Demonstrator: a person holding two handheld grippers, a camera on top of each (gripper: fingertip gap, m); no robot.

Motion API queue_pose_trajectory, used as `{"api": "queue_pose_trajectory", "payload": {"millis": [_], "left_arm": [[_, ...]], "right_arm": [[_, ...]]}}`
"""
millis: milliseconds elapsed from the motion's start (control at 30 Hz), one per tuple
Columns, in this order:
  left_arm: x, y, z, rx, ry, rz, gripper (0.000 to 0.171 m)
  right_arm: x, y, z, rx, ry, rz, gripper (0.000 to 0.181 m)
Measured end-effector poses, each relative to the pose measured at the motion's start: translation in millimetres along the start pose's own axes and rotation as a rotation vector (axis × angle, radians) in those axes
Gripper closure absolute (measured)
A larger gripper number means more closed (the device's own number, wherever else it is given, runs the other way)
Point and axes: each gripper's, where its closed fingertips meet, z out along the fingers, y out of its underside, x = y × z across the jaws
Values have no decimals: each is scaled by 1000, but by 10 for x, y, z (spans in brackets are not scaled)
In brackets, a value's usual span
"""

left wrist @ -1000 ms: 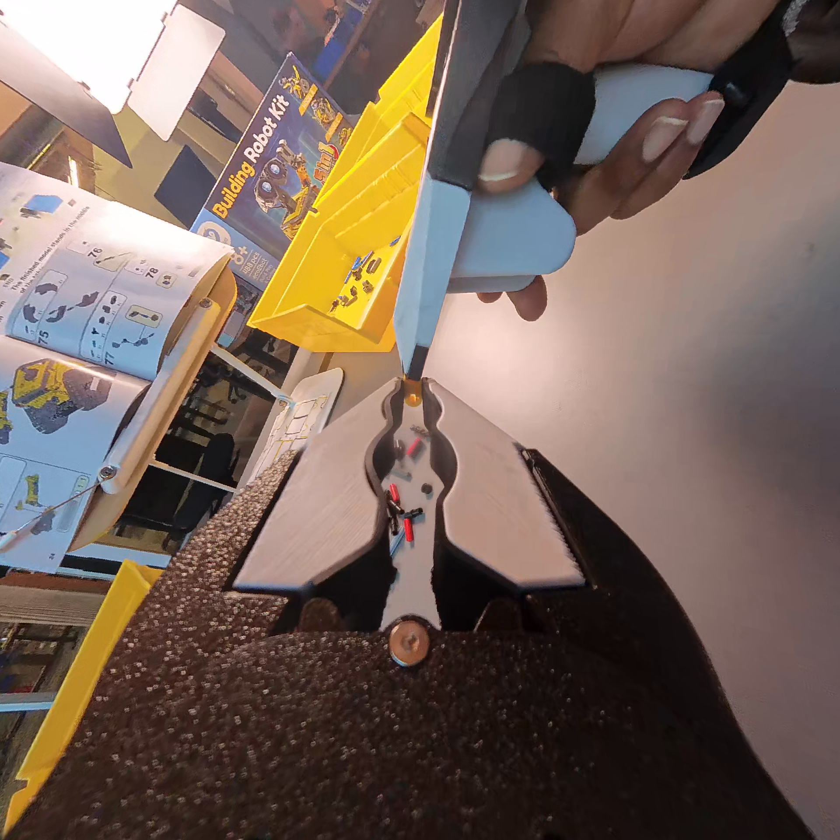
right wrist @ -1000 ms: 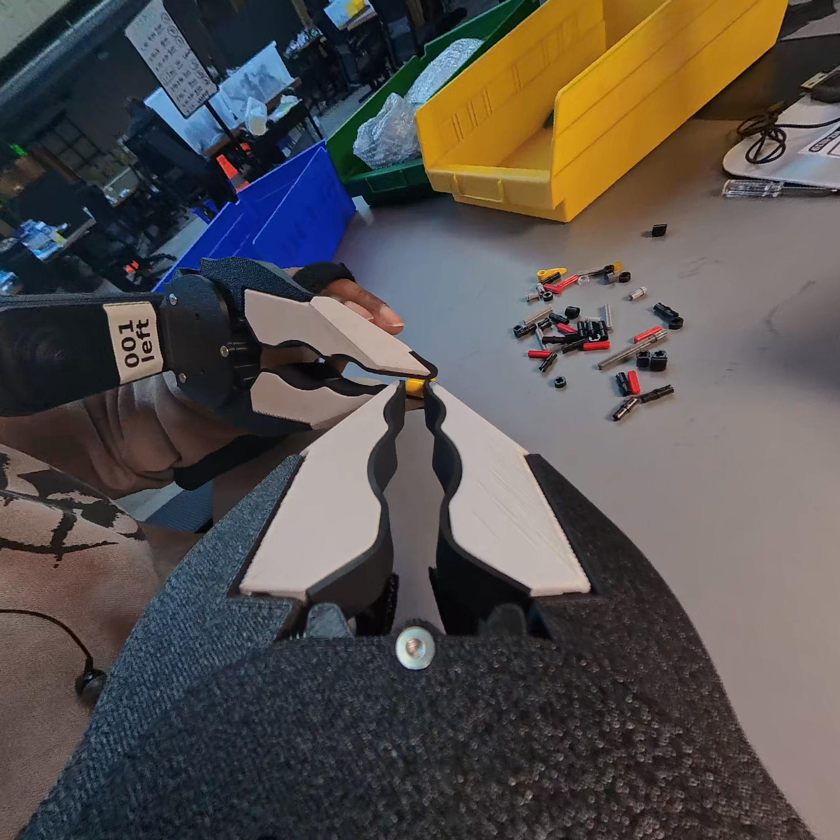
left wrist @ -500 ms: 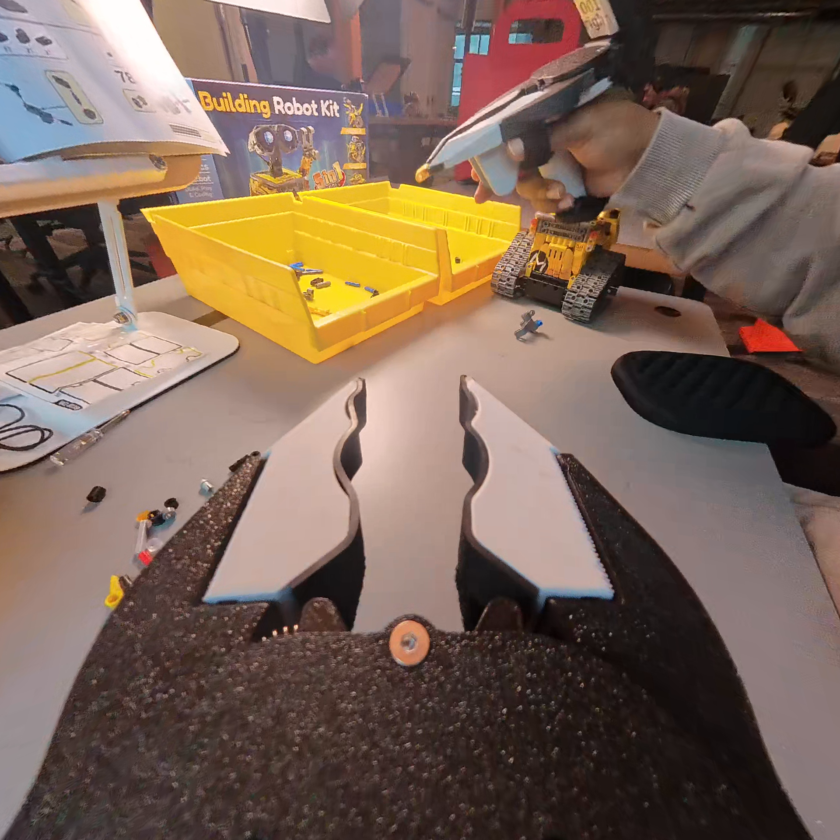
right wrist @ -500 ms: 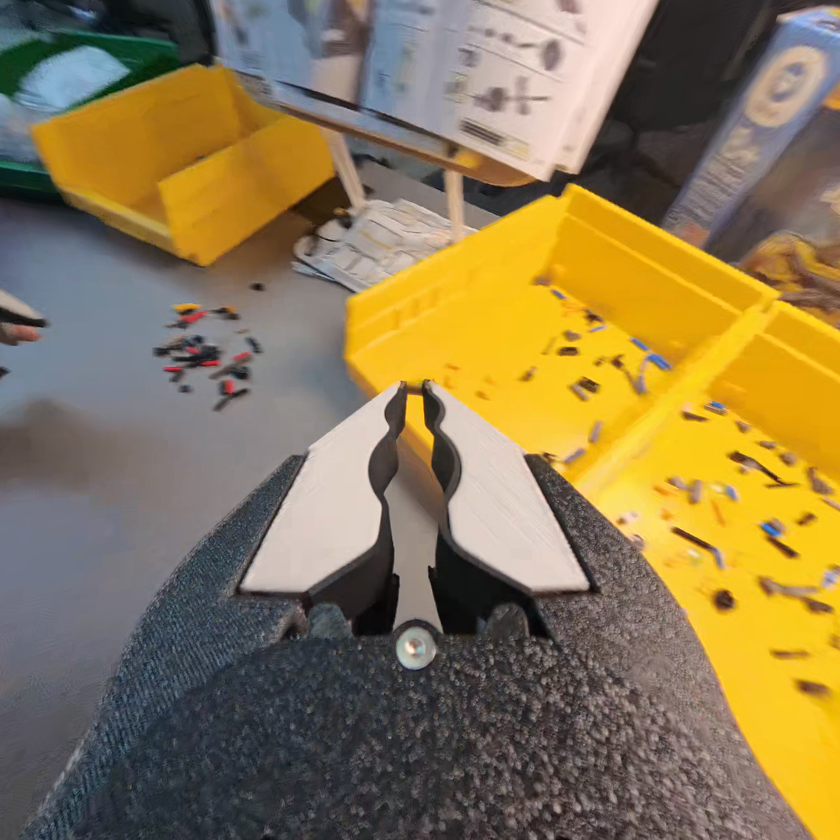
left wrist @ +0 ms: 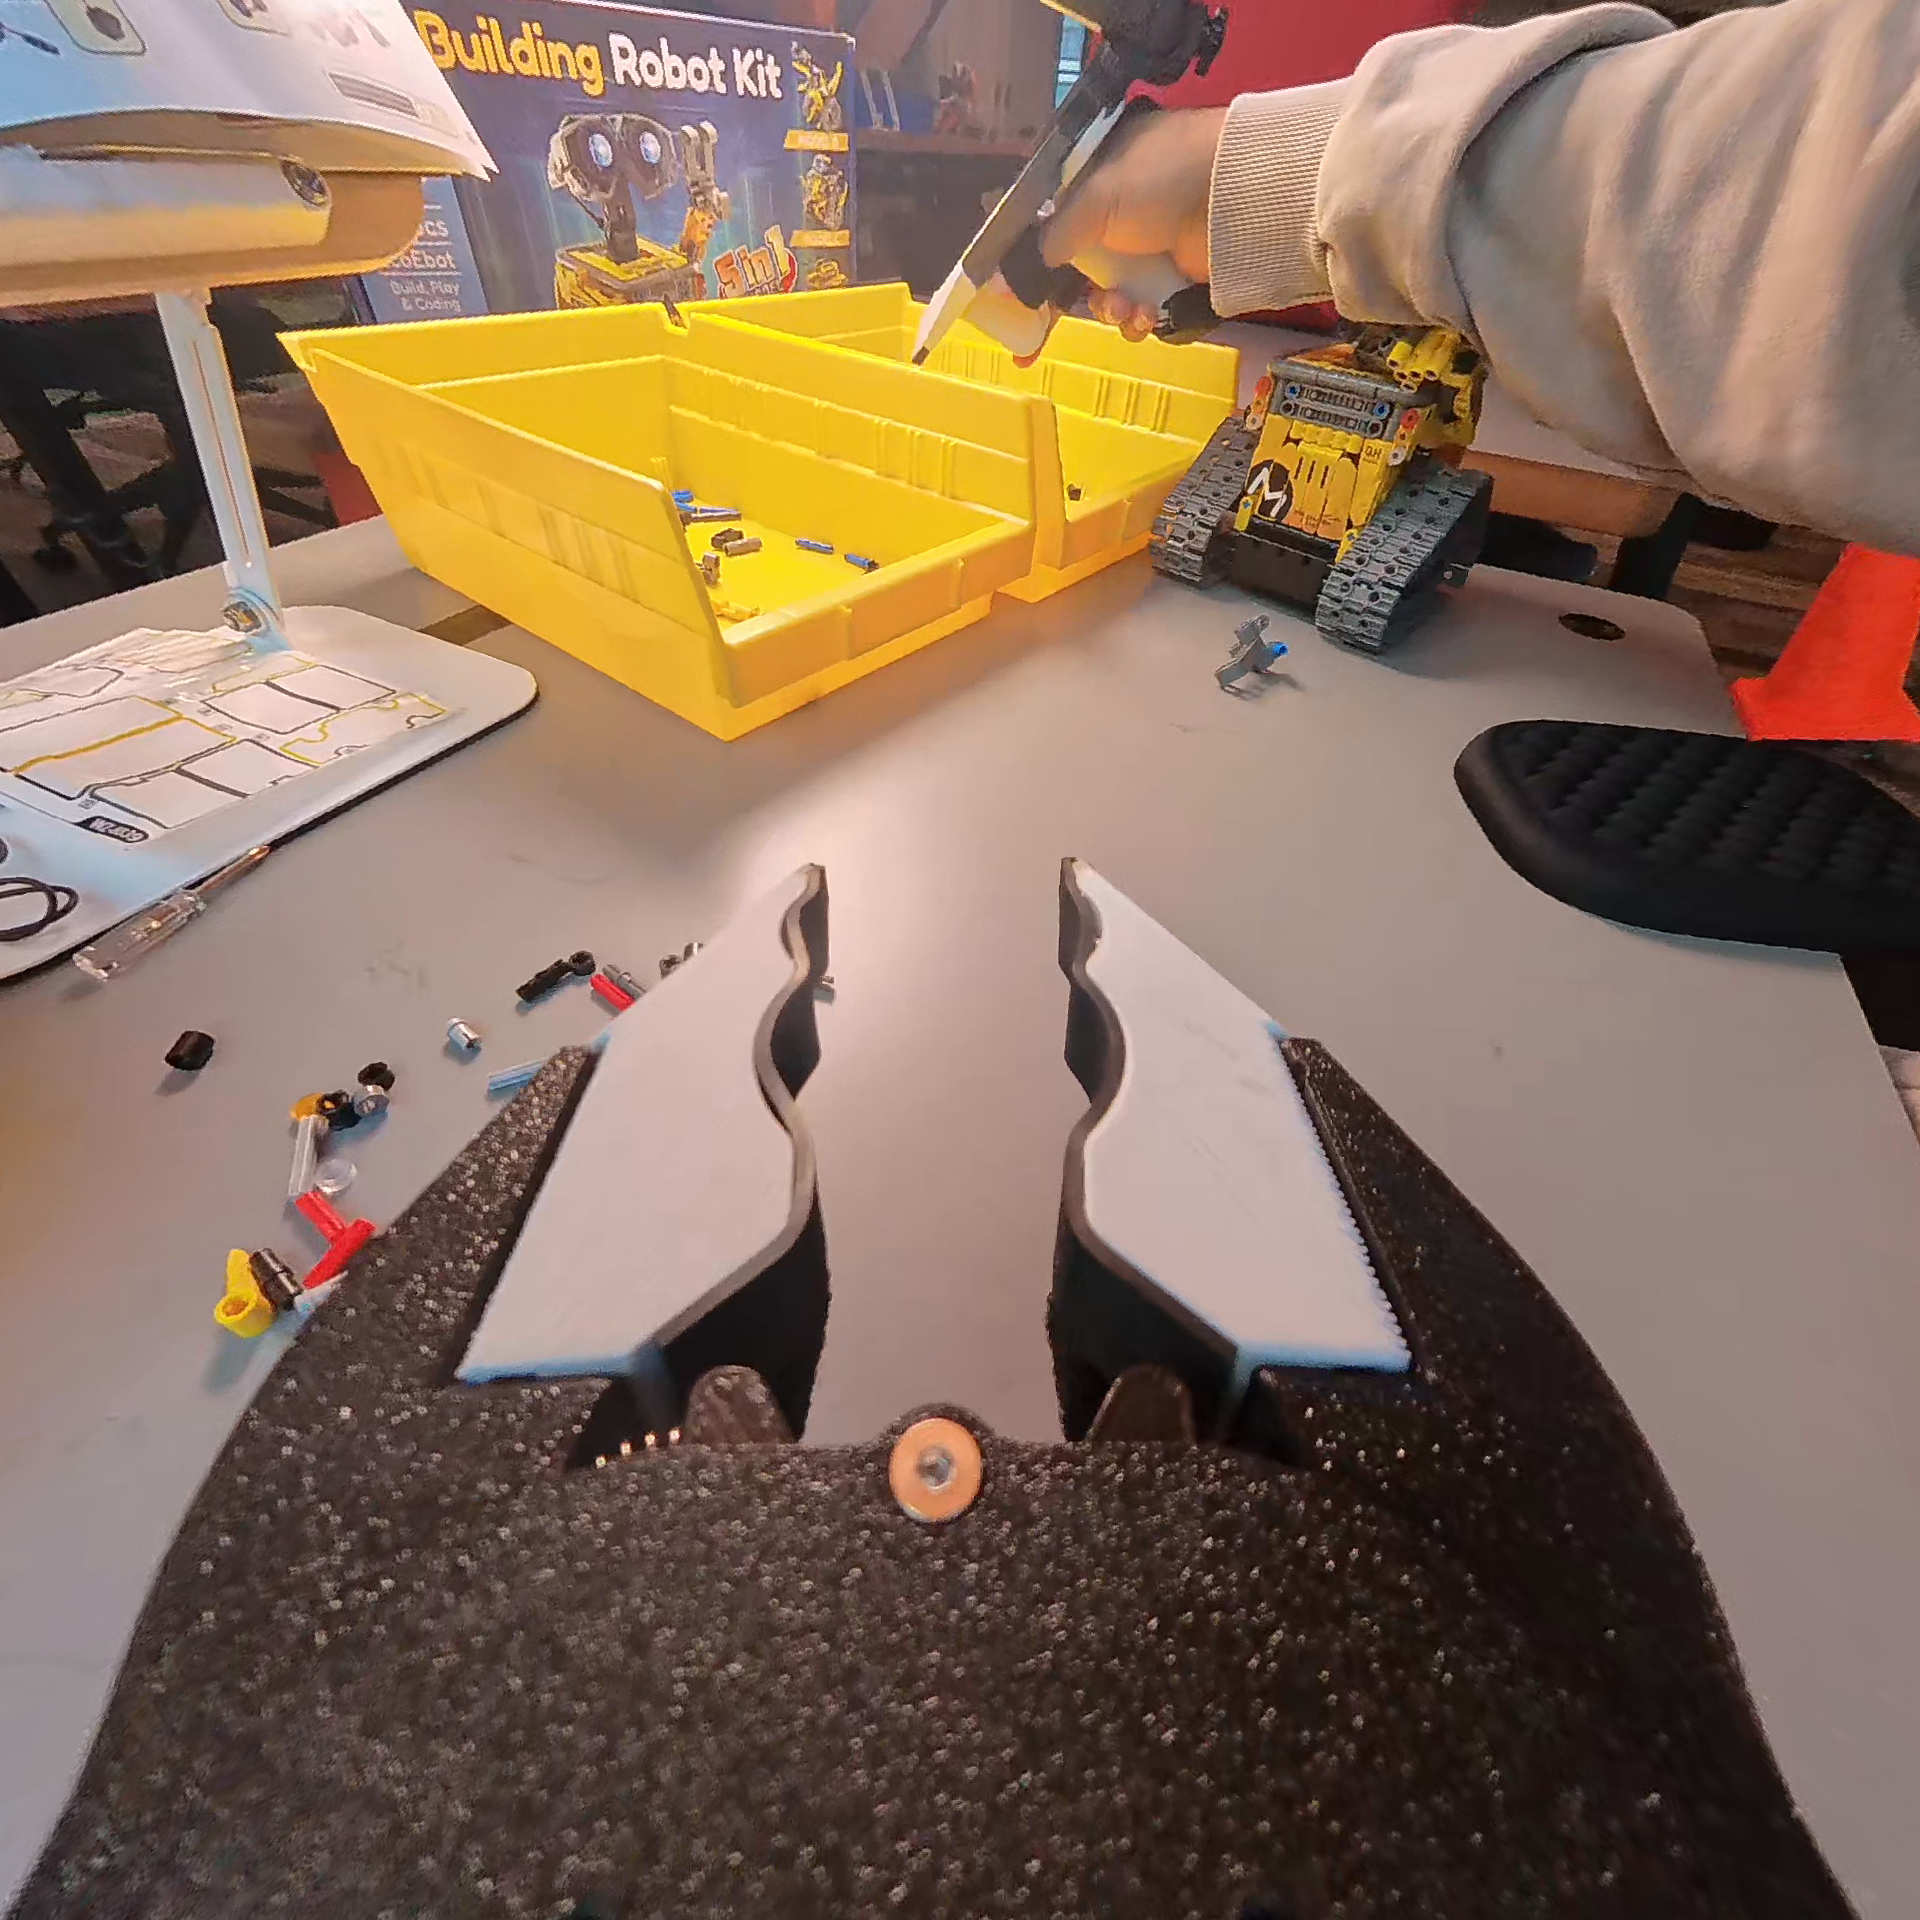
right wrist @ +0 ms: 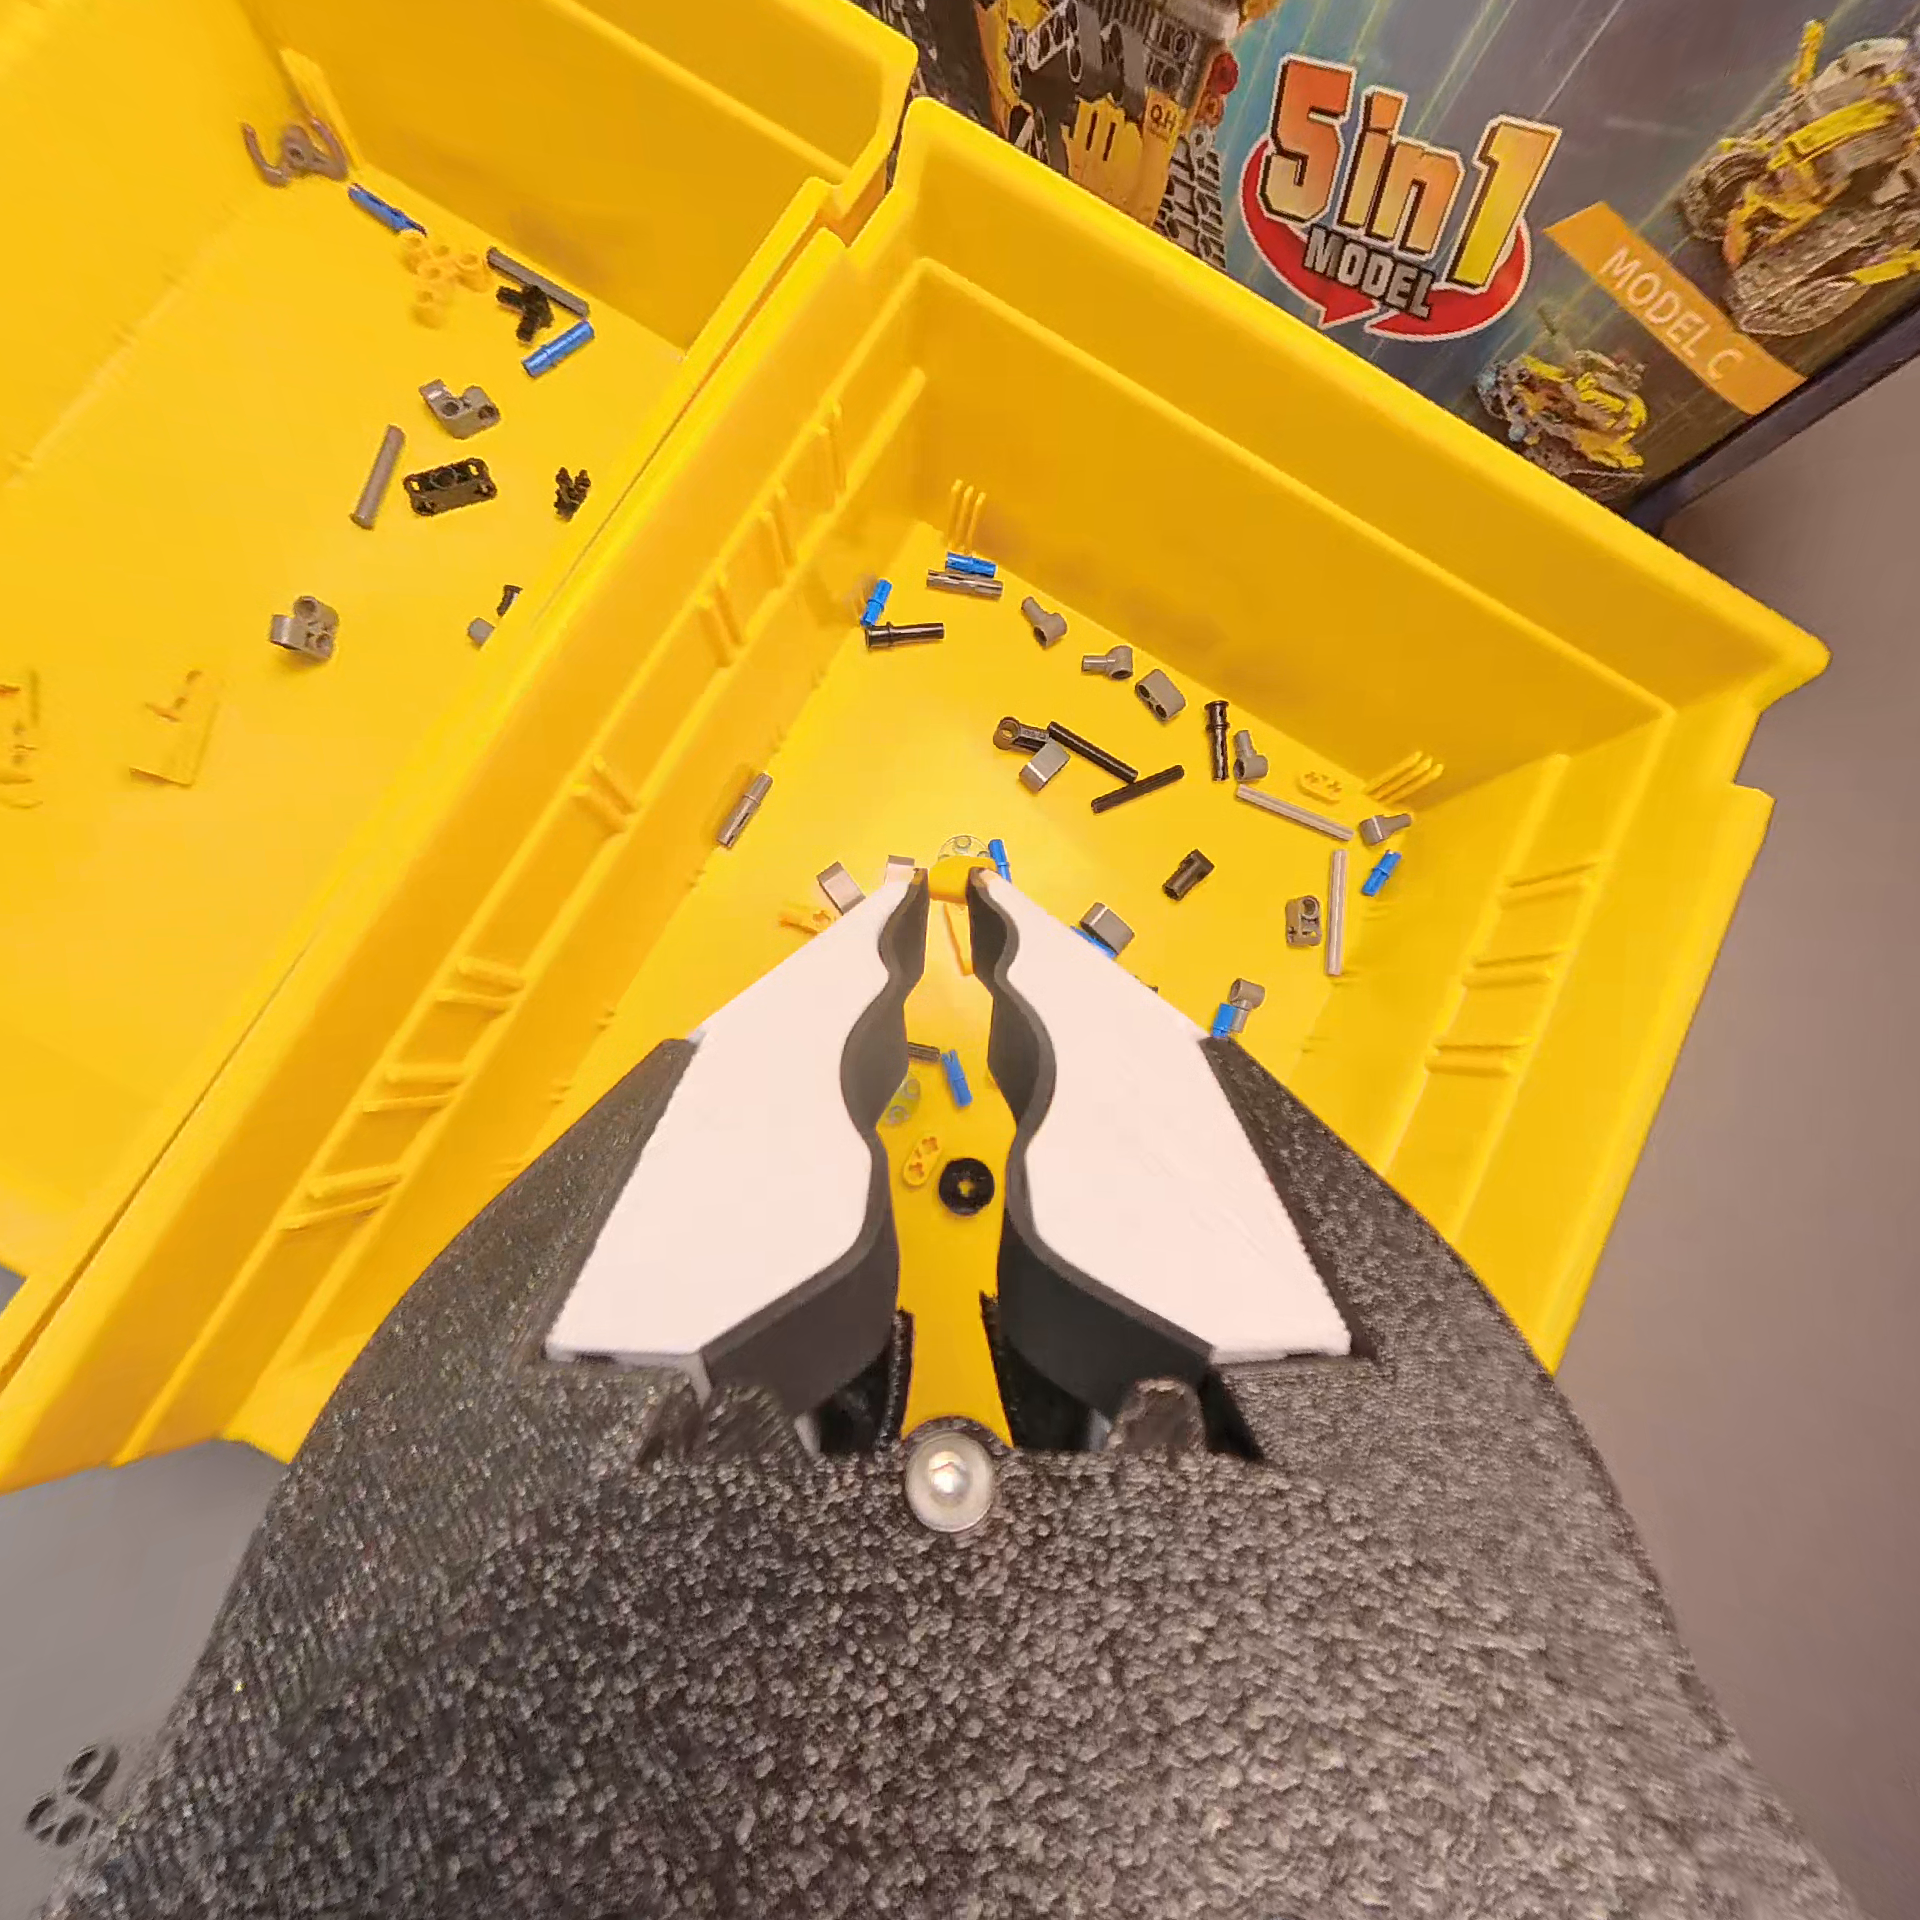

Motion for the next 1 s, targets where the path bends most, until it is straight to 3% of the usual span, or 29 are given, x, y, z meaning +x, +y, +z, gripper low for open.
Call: {"api": "queue_pose_trajectory", "payload": {"millis": [500, 633, 767, 867, 933, 1000], "left_arm": [[15, 25, 15, -18, -3, 18, 128], [1, 34, 16, -22, -9, 14, 129], [-4, 60, 30, -35, -10, 9, 129], [7, 82, 45, -43, -6, 7, 130], [22, 98, 56, -52, -2, 9, 130], [41, 108, 65, -59, 1, 15, 130]], "right_arm": [[-51, -49, -175, 26, -7, -43, 165], [-369, -251, -498, 111, -52, -122, 164], [-1050, -267, -938, 168, -125, -331, 164], [-1695, 83, -1145, 90, -255, -548, 164], [-1995, 549, -1187, -73, -337, -750, 164], [-2053, 1068, -1163, -290, -361, -948, 164]]}}
